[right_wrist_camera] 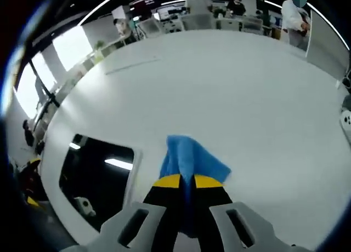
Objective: Wipe the mirror surface with the cleaning cloth until all visible marks leave the cleaned area.
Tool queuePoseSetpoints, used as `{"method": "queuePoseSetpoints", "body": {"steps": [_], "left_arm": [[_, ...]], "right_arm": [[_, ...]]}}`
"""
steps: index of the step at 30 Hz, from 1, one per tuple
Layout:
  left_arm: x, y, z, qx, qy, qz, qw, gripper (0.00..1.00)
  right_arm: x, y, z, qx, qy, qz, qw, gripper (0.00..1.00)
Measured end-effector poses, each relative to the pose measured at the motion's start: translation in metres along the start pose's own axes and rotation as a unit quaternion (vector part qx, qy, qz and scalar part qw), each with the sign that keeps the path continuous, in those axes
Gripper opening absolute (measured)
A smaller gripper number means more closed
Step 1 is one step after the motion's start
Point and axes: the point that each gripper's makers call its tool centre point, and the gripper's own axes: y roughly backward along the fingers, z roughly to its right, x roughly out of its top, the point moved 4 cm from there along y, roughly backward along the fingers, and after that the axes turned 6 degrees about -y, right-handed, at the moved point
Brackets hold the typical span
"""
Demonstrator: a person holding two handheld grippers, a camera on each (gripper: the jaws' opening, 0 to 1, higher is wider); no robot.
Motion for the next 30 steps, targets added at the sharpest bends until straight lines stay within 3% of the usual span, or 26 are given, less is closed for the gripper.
{"method": "queuePoseSetpoints", "body": {"steps": [3,6,12,17,22,25,28,30], "left_arm": [[0.000,0.000,-0.001,0.001,0.001,0.000,1.0000,0.99],[0.000,0.000,0.000,0.001,0.003,0.001,1.0000,0.99],[-0.001,0.000,-0.001,0.003,0.005,0.001,1.0000,0.99],[0.002,0.002,-0.006,0.016,0.006,0.009,0.9998,0.99],[0.002,0.002,-0.007,0.017,0.014,0.011,0.9997,0.99],[0.000,0.002,-0.006,0.016,0.012,0.008,0.9998,0.99],[0.000,0.002,-0.005,0.015,0.015,0.006,0.9997,0.99],[-0.002,0.001,-0.005,0.013,0.017,0.001,0.9998,0.99]], "right_arm": [[0.001,-0.001,0.000,0.002,0.005,0.008,1.0000,0.03],[0.003,-0.001,0.001,-0.006,0.038,0.013,0.9992,0.03],[0.002,0.002,-0.003,0.002,0.049,0.013,0.9987,0.09],[-0.002,0.004,-0.015,0.049,0.076,0.030,0.9955,0.28],[-0.002,0.014,-0.026,0.096,0.070,0.068,0.9907,0.57],[0.008,0.029,-0.028,0.118,0.088,0.107,0.9833,0.56],[0.012,0.048,-0.027,0.129,0.094,0.131,0.9784,0.62],[0.011,0.058,-0.019,0.118,0.105,0.141,0.9773,0.60]]}}
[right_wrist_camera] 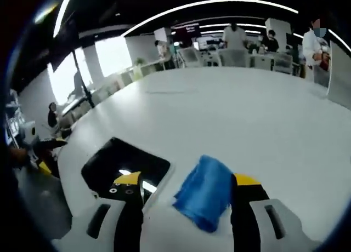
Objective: Wipe the mirror surface with the cleaning cloth until all visible marks leave the cleaned area.
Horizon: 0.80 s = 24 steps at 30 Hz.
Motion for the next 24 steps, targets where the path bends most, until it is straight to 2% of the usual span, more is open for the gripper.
{"method": "queuePoseSetpoints", "body": {"steps": [1,3,4,5,7,10,13,17,20,22,24], "left_arm": [[0.000,0.000,0.000,0.000,0.000,-0.002,1.0000,0.99],[-0.001,0.000,0.000,0.001,0.001,-0.006,1.0000,0.99],[-0.002,0.000,-0.001,0.001,0.001,-0.007,1.0000,0.99],[-0.002,0.000,-0.001,0.002,0.001,-0.007,1.0000,0.99],[-0.001,0.001,-0.001,0.001,0.006,-0.006,1.0000,0.99],[0.004,0.003,0.001,-0.016,0.041,0.015,0.9989,0.99],[0.003,0.003,0.001,-0.021,0.015,0.010,0.9996,0.99],[0.010,0.004,0.003,-0.013,-0.015,0.022,0.9996,0.99],[0.011,0.005,0.000,-0.002,-0.016,0.030,0.9994,0.99],[0.012,0.004,0.004,-0.005,-0.037,0.028,0.9989,0.99],[0.012,0.003,0.005,-0.008,-0.033,0.029,0.9990,0.99]], "right_arm": [[-0.001,0.007,0.004,-0.006,0.036,0.000,0.9993,0.53],[-0.006,0.023,0.002,-0.002,0.013,0.007,0.9999,0.51],[-0.009,0.032,0.001,0.003,-0.018,0.023,0.9996,0.54],[-0.012,0.037,0.002,0.002,-0.025,0.025,0.9994,0.58],[-0.023,0.050,0.003,0.004,-0.025,0.027,0.9993,0.73],[-0.037,0.064,0.005,-0.001,-0.019,0.043,0.9989,0.83],[-0.053,0.079,0.008,-0.009,-0.006,0.053,0.9985,0.92],[-0.057,0.087,0.001,-0.008,0.007,0.073,0.9973,0.98],[-0.058,0.085,-0.002,-0.019,0.017,0.080,0.9965,0.99],[-0.060,0.081,-0.003,-0.025,0.003,0.078,0.9967,0.99],[-0.059,0.078,-0.004,-0.021,-0.013,0.084,0.9961,1.00]]}}
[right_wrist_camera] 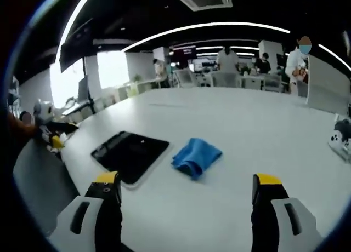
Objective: Wipe the mirror surface with the cleaning cloth until all visible marks leave the cleaned area.
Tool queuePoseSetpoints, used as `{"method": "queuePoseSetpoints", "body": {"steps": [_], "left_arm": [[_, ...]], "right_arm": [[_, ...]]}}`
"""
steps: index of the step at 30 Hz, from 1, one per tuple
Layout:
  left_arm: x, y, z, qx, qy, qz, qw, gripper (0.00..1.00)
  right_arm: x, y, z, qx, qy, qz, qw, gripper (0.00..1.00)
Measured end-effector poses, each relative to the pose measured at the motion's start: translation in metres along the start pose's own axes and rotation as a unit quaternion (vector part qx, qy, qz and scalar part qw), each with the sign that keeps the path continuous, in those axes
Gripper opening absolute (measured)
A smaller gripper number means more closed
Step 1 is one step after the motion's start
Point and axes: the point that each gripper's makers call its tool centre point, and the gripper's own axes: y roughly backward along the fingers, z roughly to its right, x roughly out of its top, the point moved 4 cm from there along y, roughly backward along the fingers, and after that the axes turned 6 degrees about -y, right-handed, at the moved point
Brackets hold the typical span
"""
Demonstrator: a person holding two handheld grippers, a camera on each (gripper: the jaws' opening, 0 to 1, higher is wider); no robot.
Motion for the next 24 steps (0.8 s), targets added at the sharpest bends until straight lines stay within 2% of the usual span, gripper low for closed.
{"method": "queuePoseSetpoints", "body": {"steps": [6,10,14,16,24], "left_arm": [[-0.003,0.000,-0.001,-0.001,0.018,-0.002,0.9998,0.99],[-0.002,0.002,-0.006,0.010,0.038,0.007,0.9992,0.99],[-0.002,0.002,-0.006,0.012,0.034,0.008,0.9993,0.99],[-0.002,0.002,-0.007,0.013,0.034,0.008,0.9993,0.99],[-0.004,0.003,-0.006,0.011,0.038,0.004,0.9992,0.99]], "right_arm": [[0.004,-0.009,-0.012,0.001,-0.005,0.006,1.0000,1.00],[0.007,-0.009,-0.017,-0.003,-0.029,0.021,0.9993,1.00],[0.000,-0.010,-0.015,-0.002,-0.046,0.007,0.9989,1.00],[0.001,-0.008,-0.014,-0.011,-0.034,0.008,0.9993,1.00],[0.000,-0.011,-0.024,-0.007,-0.015,-0.004,0.9999,1.00]]}}
